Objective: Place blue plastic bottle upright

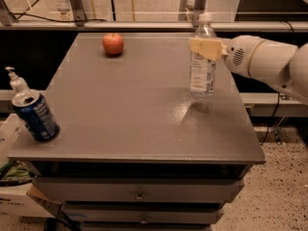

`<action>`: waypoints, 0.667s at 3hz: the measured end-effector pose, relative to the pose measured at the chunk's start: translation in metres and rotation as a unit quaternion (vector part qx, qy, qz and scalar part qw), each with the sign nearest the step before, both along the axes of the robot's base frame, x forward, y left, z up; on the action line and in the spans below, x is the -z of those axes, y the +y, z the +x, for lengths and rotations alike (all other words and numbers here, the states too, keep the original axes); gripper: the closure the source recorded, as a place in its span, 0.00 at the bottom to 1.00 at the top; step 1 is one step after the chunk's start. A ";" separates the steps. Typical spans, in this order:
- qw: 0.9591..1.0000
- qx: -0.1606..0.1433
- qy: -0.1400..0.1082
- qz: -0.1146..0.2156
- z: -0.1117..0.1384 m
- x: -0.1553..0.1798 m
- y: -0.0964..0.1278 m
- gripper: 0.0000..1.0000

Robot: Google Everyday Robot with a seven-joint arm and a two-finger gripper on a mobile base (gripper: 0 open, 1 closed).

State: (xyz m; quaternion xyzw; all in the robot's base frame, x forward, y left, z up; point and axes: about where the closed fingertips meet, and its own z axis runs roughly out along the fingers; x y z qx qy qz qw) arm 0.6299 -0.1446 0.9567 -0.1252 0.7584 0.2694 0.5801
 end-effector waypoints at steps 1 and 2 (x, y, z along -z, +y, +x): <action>0.996 -0.049 -0.074 -0.027 -0.004 -0.014 0.023 1.00; 0.982 -0.097 -0.142 -0.080 -0.007 -0.023 0.051 1.00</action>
Offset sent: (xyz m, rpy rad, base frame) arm -0.0130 0.0803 0.0308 -0.3165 -0.4695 0.3095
